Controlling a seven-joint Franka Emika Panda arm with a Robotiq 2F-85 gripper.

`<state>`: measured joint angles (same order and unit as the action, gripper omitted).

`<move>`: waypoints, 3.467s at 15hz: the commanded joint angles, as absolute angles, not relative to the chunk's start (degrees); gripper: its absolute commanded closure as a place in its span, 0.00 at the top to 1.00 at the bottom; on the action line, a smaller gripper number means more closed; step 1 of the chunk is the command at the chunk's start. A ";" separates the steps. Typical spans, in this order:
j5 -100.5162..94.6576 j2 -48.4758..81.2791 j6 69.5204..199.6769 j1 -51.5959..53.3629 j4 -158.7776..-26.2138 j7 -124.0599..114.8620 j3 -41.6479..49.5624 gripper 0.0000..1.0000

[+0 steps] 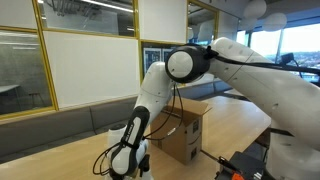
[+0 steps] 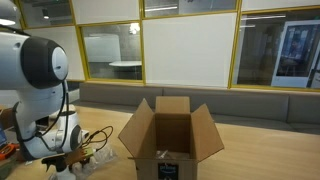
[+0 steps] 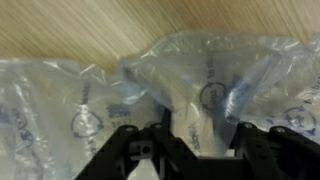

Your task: Remove all the plastic bags and the spray bottle from the table and put them in the box

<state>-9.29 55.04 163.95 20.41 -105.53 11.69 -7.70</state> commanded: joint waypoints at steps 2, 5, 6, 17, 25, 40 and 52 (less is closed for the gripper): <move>-12.07 53.48 165.15 22.75 -105.65 7.63 -3.91 0.11; -13.79 50.47 164.95 24.14 -106.20 5.55 0.19 0.08; -14.42 49.58 164.87 24.49 -106.43 4.84 1.79 0.10; -27.31 38.80 162.76 32.08 -104.65 -7.00 20.98 0.10; -42.01 27.37 156.03 34.48 -103.57 -17.33 25.94 0.11; -29.17 -4.51 152.57 4.69 -126.01 5.25 6.23 0.12; 6.40 -17.25 149.61 16.06 -140.15 57.30 27.55 0.12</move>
